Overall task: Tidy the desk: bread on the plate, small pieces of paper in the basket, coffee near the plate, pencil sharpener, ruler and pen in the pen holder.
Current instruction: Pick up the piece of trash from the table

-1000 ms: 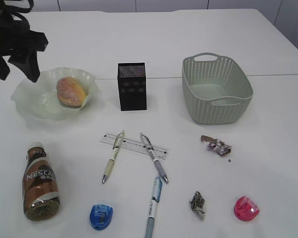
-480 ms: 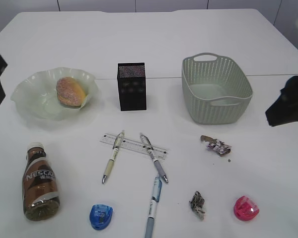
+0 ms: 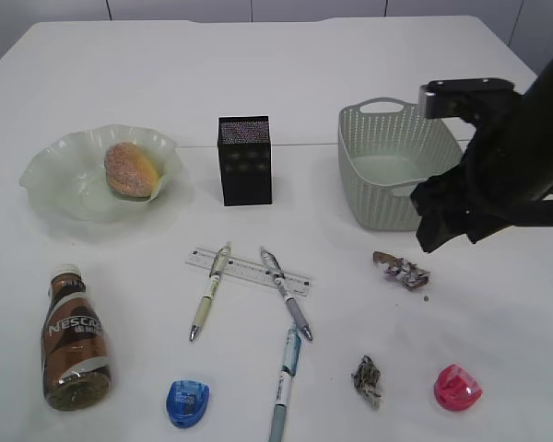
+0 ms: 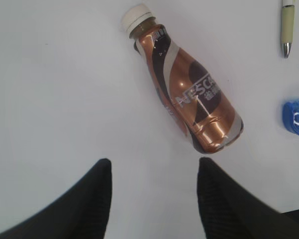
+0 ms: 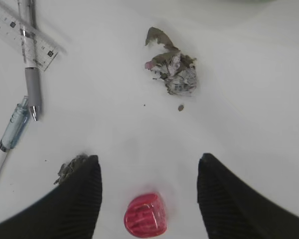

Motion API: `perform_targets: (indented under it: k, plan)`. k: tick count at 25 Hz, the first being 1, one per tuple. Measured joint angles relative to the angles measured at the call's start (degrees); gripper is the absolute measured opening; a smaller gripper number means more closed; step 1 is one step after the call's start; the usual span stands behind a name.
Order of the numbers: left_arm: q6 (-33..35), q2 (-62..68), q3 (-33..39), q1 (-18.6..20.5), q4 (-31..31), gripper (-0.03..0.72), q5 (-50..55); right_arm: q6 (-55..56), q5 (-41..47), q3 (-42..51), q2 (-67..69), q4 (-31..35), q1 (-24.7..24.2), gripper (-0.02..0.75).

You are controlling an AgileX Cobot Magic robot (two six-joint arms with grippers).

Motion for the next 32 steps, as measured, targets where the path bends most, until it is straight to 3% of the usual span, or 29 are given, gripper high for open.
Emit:
perform_targets:
  k: [5,13,32]
  plan:
    - [0.00,0.00,0.71,0.00,-0.33,0.404,-1.54,1.90,-3.10,-3.05,7.23,-2.98,3.21,0.446]
    - [0.00,-0.13,0.71,0.00,0.98,0.404,-2.48,5.56,-5.15,-7.36,16.21,-9.65,3.85,0.445]
    - [0.00,-0.13,0.71,0.00,1.12,0.403,-4.57,5.69,-7.08,-12.36,27.41,-11.69,3.85,0.445]
